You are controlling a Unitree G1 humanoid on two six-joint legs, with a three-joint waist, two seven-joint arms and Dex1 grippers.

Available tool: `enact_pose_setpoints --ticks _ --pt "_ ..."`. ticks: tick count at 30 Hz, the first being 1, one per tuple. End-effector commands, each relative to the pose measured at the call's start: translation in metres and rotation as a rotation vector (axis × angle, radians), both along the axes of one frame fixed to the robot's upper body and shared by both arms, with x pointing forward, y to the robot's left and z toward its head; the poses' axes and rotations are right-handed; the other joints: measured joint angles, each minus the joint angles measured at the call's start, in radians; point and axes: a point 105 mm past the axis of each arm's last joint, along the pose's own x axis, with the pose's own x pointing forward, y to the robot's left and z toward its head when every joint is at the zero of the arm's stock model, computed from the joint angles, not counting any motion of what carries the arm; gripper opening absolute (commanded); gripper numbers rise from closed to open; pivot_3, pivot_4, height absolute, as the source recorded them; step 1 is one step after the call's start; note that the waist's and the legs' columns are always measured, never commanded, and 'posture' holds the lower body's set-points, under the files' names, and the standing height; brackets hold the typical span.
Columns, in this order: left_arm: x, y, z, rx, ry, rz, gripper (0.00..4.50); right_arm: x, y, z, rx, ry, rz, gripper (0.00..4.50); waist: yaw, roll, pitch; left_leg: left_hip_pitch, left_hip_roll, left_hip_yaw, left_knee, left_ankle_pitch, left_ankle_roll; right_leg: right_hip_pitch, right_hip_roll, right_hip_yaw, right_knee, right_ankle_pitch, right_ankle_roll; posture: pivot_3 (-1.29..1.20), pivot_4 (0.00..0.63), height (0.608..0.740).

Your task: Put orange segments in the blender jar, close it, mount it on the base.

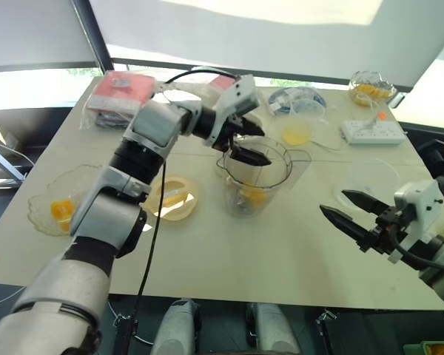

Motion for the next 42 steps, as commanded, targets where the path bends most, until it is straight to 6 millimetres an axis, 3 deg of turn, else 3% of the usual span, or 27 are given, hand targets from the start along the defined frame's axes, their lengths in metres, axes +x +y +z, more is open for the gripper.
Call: enact_pose_setpoints --ticks 1,2,5,10,12,17,22,27,33,42 --pt "0.001 0.005 0.054 -0.267 -0.111 0.044 4.17 0.006 -0.008 -0.003 0.002 -0.027 -0.056 3.32 -0.001 0.0 0.0 0.0 0.0 0.0 0.0 0.0 0.0 0.0 0.0 0.0 0.0 0.0 0.001 0.0 0.15 0.74" --pt "0.002 0.011 0.066 -0.356 -0.137 0.078 4.17 0.009 -0.014 -0.006 0.0 -0.034 -0.099 3.32 -0.001 0.0 0.0 0.0 0.001 0.0 0.0 0.0 0.0 0.0 0.0 0.0 0.0 0.001 0.002 0.0 0.15 0.74" --pt "-0.006 0.032 0.074 -0.463 -0.12 0.129 4.17 0.018 -0.043 -0.009 -0.014 -0.118 -0.314 3.32 -0.004 0.002 -0.001 0.0 0.001 0.0 0.0 0.0 0.0 0.0 0.0 0.0 0.001 0.001 0.003 0.0 0.15 0.74" --pt "-0.057 0.048 0.056 -0.477 -0.111 0.055 4.17 0.016 -0.073 -0.025 -0.084 -0.103 -0.484 3.32 -0.005 0.006 -0.002 0.001 0.002 0.0 0.0 0.0 -0.001 0.0 0.0 0.0 0.003 0.002 0.003 0.0 0.15 0.74" --pt "-0.068 0.052 0.05 -0.488 -0.103 0.082 4.17 0.012 -0.085 -0.032 -0.104 -0.087 -0.549 3.32 0.001 0.006 -0.002 0.001 0.002 0.0 0.0 0.001 -0.001 0.0 0.0 0.0 0.004 0.001 0.003 0.0 0.15 0.74" --pt "-0.078 0.06 0.037 -0.498 -0.079 0.175 4.17 0.011 -0.119 -0.048 -0.175 -0.072 -0.739 3.32 -0.002 0.007 -0.002 0.007 0.001 0.0 0.001 0.001 -0.002 0.006 0.0 0.001 0.003 -0.001 -0.001 0.0 0.15 0.74" --pt "-0.074 0.069 0.022 -0.485 -0.038 0.246 4.17 0.034 -0.151 -0.066 -0.269 -0.065 -0.848 3.32 -0.024 0.007 -0.002 0.017 0.001 0.002 0.0 0.001 -0.002 0.015 0.0 0.003 0.002 -0.001 -0.001 0.0 0.15 0.74" --pt "-0.067 0.078 0.014 -0.454 -0.034 0.294 4.17 0.061 -0.157 -0.08 -0.275 -0.061 -0.832 3.32 -0.031 0.008 -0.002 0.017 0.0 0.001 -0.001 0.001 -0.002 0.014 0.002 0.004 0.003 -0.001 -0.001 0.0 0.15 0.74" --pt "-0.062 0.091 0.002 -0.394 -0.031 0.343 4.17 0.081 -0.156 -0.087 -0.271 -0.069 -0.813 3.32 -0.03 0.008 -0.002 0.017 0.001 0.002 -0.003 0.001 -0.002 0.013 0.003 0.004 0.003 -0.001 -0.001 0.0 0.15 0.74" --pt "-0.062 0.101 -0.005 -0.326 -0.052 0.376 4.17 0.092 -0.165 -0.095 -0.29 -0.071 -0.838 3.32 -0.031 0.008 -0.002 0.017 0.001 0.003 -0.002 0.001 -0.002 0.014 0.002 0.006 0.002 -0.001 -0.001 0.0 0.15 0.74"
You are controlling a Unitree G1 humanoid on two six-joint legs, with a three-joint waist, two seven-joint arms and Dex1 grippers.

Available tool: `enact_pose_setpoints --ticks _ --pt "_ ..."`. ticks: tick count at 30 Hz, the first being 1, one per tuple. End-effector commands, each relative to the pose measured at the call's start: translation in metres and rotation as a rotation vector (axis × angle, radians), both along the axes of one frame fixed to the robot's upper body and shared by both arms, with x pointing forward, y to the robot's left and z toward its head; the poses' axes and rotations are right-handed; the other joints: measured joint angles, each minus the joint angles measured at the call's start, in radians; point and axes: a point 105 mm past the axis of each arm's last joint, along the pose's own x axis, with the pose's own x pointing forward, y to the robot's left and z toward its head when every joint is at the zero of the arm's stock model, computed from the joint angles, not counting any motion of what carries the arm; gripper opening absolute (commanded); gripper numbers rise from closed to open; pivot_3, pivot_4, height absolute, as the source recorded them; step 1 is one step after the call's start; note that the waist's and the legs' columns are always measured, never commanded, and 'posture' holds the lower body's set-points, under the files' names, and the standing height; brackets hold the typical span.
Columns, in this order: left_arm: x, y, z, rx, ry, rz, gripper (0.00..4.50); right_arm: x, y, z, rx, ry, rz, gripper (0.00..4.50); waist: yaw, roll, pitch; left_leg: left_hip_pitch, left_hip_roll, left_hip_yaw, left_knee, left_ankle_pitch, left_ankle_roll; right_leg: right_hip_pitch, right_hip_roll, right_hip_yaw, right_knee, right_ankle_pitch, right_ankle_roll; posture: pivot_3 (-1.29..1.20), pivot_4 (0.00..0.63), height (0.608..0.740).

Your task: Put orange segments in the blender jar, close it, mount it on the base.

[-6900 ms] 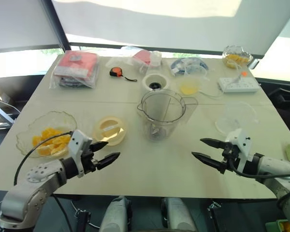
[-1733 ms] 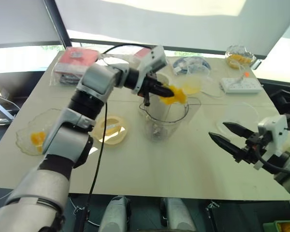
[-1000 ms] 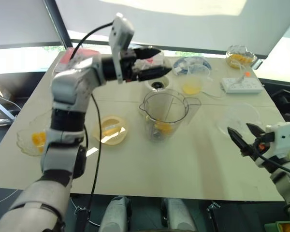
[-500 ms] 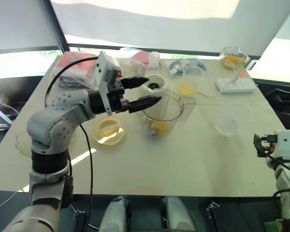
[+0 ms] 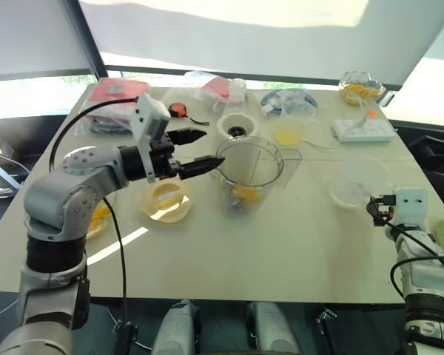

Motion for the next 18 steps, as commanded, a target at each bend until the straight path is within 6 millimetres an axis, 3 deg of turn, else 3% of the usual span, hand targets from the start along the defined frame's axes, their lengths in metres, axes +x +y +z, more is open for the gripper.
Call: enact_pose_setpoints --ticks 1,13,18 --pt "-0.002 0.002 0.008 0.005 -0.051 0.007 4.17 0.003 -0.01 0.014 -0.05 -0.036 -0.014 3.32 -0.001 0.0 0.0 0.0 0.0 0.0 0.0 0.0 0.0 0.0 0.0 0.0 0.0 0.0 0.0 0.0 0.15 0.74" --pt "-0.014 0.005 0.0 0.062 -0.015 -0.034 4.17 0.015 -0.02 0.007 -0.036 -0.034 -0.042 3.32 -0.007 0.0 0.0 0.0 0.0 0.0 0.0 0.0 0.0 0.0 0.0 0.0 0.0 0.0 0.0 0.0 0.15 0.74" --pt "-0.017 0.011 -0.002 0.087 -0.008 -0.036 4.17 0.025 -0.015 0.006 -0.025 -0.043 -0.011 3.32 -0.009 0.0 0.0 0.0 0.0 0.0 0.0 0.0 0.0 0.0 0.0 0.0 0.0 0.0 0.0 0.0 0.15 0.74"
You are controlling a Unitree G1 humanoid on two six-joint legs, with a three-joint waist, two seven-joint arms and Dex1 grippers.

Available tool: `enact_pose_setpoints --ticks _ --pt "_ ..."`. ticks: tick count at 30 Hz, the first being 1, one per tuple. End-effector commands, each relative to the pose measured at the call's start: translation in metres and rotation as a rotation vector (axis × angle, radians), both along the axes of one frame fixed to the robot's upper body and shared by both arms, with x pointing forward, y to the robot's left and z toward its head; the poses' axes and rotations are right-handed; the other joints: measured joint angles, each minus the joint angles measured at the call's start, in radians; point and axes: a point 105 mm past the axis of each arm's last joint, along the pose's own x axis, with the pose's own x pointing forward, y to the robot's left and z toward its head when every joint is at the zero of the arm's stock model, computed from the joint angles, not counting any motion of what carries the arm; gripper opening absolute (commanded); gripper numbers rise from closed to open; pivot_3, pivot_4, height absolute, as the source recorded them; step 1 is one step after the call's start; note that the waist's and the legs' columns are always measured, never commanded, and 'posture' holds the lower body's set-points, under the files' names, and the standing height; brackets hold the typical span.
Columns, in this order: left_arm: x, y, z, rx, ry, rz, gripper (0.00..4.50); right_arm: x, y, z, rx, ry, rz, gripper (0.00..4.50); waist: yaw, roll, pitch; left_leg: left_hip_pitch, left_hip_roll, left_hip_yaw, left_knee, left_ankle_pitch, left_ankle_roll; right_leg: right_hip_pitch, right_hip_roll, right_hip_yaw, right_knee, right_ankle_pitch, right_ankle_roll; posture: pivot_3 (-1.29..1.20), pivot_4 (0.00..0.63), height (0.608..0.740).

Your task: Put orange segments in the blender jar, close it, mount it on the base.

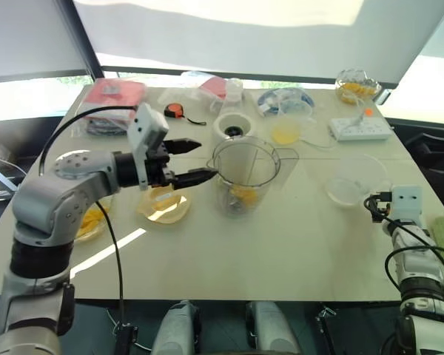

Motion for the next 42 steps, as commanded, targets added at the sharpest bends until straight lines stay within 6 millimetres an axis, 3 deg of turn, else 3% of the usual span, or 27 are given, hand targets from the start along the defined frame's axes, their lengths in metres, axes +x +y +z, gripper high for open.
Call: enact_pose_setpoints --ticks 1,7,10,14,15,27,34,39,42 --pt "-0.008 0.0 0.011 0.006 -0.049 -0.021 4.17 0.01 0.0 0.017 -0.02 -0.059 0.018 3.32 -0.003 0.0 0.0 0.0 0.0 0.0 0.0 0.0 0.0 0.0 0.0 0.0 0.0 0.0 0.0 0.0 0.15 0.74" --pt "-0.009 0.004 0.009 0.028 -0.046 -0.01 4.17 0.023 0.005 0.018 -0.006 -0.07 0.007 3.32 -0.018 0.0 0.0 0.0 0.0 0.0 0.0 0.0 0.0 0.0 0.0 0.001 0.0 0.0 0.0 0.0 0.15 0.74" --pt "-0.009 0.004 0.005 0.055 -0.051 -0.002 4.23 0.026 0.004 0.018 -0.005 -0.074 -0.013 2.41 -0.02 0.0 0.0 0.0 0.0 0.0 -0.001 0.0 0.0 0.0 0.0 0.001 0.0 0.0 0.0 0.0 0.15 0.74" --pt "-0.009 0.004 0.006 0.045 -0.05 0.008 4.23 0.029 0.006 0.018 -0.009 -0.083 -0.013 0.35 -0.017 0.0 0.0 0.0 0.0 0.0 -0.001 0.0 0.0 0.0 0.0 0.001 0.0 0.0 0.0 0.0 0.15 0.74" --pt "-0.009 0.004 0.006 0.045 -0.049 0.011 4.23 0.029 0.007 0.018 -0.01 -0.082 -0.009 0.06 -0.017 0.0 0.0 0.0 0.0 0.0 -0.001 0.0 0.0 0.0 0.0 0.001 -0.001 0.0 0.0 0.0 0.15 0.74" --pt "-0.007 0.01 0.005 0.056 -0.04 0.023 4.23 0.034 0.01 0.027 0.008 -0.125 0.003 0.06 -0.018 0.0 0.0 0.0 0.0 0.0 -0.001 0.0 0.0 0.0 0.0 0.001 -0.001 0.0 0.0 0.0 0.15 0.74" --pt "0.001 0.02 0.015 0.055 -0.048 0.036 4.23 0.052 0.019 0.109 -0.03 -0.337 0.093 0.06 -0.02 0.004 0.003 0.0 0.0 0.001 -0.001 0.0 0.0 0.0 0.0 0.001 -0.001 0.0 0.0 0.0 0.15 0.74" --pt "0.008 0.024 0.016 0.08 -0.056 0.031 4.23 0.058 0.045 0.169 -0.1 -0.434 0.23 0.06 -0.018 0.005 0.004 -0.001 0.001 0.0 -0.002 0.0 0.0 -0.002 0.0 0.001 0.0 0.002 0.003 0.0 0.15 0.74" --pt "0.01 0.023 0.019 0.083 -0.062 0.018 4.23 0.058 0.07 0.206 -0.162 -0.472 0.351 0.06 -0.017 0.005 0.004 -0.001 0.001 0.0 -0.002 0.0 0.0 -0.003 0.0 0.0 0.0 0.002 0.004 0.0 0.15 0.74"
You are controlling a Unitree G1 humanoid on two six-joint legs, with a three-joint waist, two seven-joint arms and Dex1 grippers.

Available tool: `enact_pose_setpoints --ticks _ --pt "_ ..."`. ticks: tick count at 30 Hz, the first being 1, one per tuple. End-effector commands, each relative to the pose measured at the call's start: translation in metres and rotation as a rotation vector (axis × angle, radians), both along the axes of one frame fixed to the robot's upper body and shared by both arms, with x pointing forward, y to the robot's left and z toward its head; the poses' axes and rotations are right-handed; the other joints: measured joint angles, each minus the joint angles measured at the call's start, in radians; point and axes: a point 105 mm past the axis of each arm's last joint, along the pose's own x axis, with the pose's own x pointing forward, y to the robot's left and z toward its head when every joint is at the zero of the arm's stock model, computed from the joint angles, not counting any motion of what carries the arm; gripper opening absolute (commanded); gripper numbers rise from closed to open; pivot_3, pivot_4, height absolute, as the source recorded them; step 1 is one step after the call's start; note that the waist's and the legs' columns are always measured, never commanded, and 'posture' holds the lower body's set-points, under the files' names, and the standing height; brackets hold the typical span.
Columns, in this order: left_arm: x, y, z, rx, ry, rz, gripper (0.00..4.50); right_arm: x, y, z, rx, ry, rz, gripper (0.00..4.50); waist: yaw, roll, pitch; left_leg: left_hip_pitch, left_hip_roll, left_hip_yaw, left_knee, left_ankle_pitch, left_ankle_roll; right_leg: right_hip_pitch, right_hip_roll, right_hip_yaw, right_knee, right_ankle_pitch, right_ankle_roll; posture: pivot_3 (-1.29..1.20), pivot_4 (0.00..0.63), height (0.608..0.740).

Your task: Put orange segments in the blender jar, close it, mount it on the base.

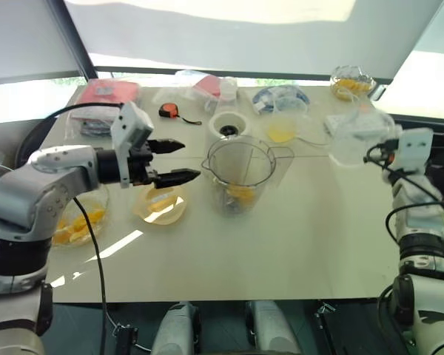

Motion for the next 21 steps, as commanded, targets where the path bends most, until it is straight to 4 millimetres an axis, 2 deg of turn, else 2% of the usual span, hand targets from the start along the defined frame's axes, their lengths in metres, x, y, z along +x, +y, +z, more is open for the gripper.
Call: enact_pose_setpoints --ticks 1,4,9,15,21 --pt "0.0 -0.001 0.013 0.014 -0.056 -0.024 4.23 -0.004 0.028 0.058 -0.099 -0.103 0.121 0.06 0.0 0.0 0.0 0.0 0.0 0.0 0.0 0.0 0.0 0.0 0.0 0.0 0.0 0.0 0.0 0.0 0.15 0.74" --pt "-0.002 -0.003 0.011 0.02 -0.048 -0.049 4.23 -0.007 0.053 0.082 -0.182 -0.109 0.208 0.06 0.001 0.0 0.0 -0.001 0.0 0.0 0.0 0.0 0.0 -0.001 0.0 0.0 0.0 0.0 0.0 0.0 0.15 0.74" --pt "-0.002 -0.002 0.008 0.019 -0.035 -0.057 4.23 -0.012 0.087 0.098 -0.292 -0.081 0.317 0.06 0.003 0.0 0.001 -0.002 0.0 0.0 0.0 0.0 0.0 -0.002 -0.001 0.0 0.0 -0.001 -0.001 0.0 0.15 0.74" --pt "-0.003 -0.001 0.004 0.024 -0.035 -0.041 4.23 -0.022 0.13 0.099 -0.439 -0.077 0.449 0.06 0.003 0.0 0.001 -0.002 0.0 0.001 0.0 0.0 0.0 -0.002 -0.001 0.0 0.0 -0.001 -0.001 0.0 0.15 0.74" --pt "-0.004 -0.001 -0.001 0.023 -0.029 -0.033 4.23 -0.024 0.149 0.095 -0.507 -0.093 0.489 0.06 0.003 -0.001 0.002 -0.002 0.0 0.001 0.0 0.0 0.0 -0.002 -0.001 0.0 0.0 -0.001 -0.001 0.0 0.15 0.74"
